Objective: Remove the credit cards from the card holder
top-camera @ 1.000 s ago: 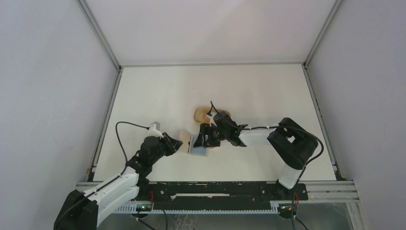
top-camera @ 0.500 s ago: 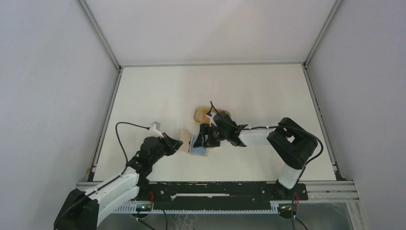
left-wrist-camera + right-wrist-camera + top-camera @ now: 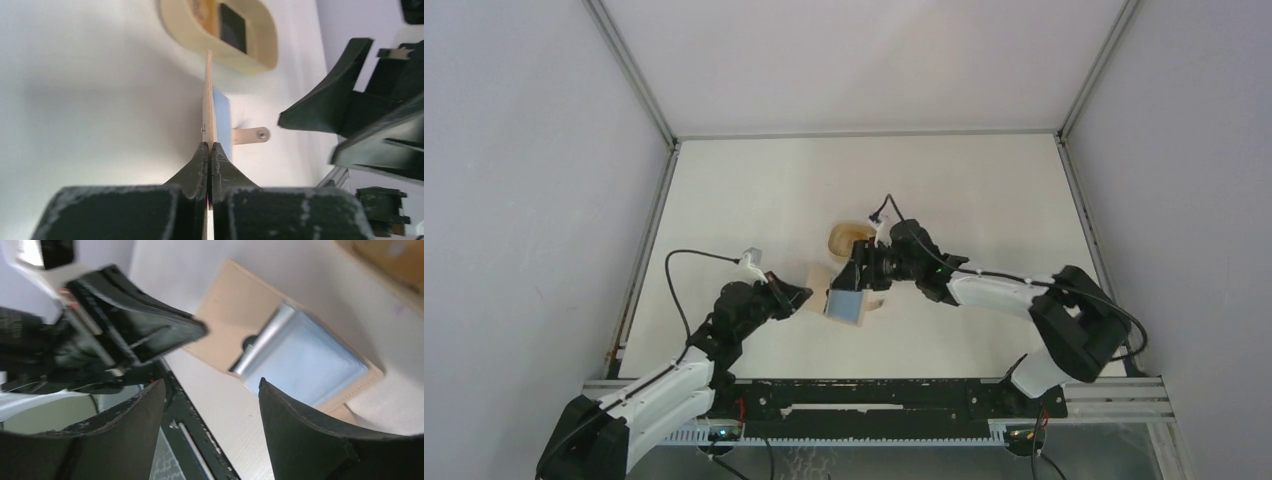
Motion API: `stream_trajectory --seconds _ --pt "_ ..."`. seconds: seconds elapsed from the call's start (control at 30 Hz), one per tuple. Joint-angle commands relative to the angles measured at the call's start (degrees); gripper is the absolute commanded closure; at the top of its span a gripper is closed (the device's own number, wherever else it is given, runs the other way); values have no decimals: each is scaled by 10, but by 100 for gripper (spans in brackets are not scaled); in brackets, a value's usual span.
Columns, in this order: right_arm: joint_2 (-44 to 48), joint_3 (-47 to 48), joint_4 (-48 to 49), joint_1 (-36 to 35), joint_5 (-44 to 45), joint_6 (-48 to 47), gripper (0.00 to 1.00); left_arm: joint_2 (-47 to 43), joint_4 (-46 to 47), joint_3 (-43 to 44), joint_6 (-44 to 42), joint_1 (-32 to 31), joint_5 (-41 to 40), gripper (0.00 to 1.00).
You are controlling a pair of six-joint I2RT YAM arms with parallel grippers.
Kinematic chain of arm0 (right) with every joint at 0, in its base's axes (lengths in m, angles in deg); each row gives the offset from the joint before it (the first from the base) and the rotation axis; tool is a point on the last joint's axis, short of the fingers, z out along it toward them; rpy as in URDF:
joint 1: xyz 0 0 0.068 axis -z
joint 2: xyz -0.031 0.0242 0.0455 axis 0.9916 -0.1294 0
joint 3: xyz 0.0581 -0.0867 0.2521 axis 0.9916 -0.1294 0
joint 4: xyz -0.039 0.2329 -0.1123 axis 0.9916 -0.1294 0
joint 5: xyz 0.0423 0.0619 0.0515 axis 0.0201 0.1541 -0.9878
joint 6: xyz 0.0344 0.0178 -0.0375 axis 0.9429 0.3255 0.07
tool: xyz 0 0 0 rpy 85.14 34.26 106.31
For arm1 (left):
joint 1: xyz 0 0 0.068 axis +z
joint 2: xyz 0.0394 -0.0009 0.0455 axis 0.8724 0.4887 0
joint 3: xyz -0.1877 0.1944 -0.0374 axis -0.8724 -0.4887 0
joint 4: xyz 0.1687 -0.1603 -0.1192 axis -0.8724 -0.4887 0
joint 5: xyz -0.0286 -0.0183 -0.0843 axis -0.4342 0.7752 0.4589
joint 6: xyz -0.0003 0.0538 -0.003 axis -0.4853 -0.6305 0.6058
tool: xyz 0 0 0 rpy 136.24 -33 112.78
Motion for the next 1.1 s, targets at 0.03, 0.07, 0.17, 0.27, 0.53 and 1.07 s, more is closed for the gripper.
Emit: stream_trajectory --seconds 0.03,0.07,0.17,0.27,0.53,1.07 --pt "117 -6 30 8 -5 -37 23 -10 34 74 -12 4 50 100" --pt "134 -15 33 10 -4 -39 23 -10 33 80 -12 4 56 100" --pt "173 -39 40 19 -2 -36 22 -8 37 98 -9 4 80 100" --pt "194 -55 51 38 -4 -24 21 -7 41 123 -7 4 103 100" --pt "214 -59 110 62 -45 6 19 16 66 169 6 4 140 100" --pt "232 -52 134 65 -24 13 24 42 252 142 123 4 191 100"
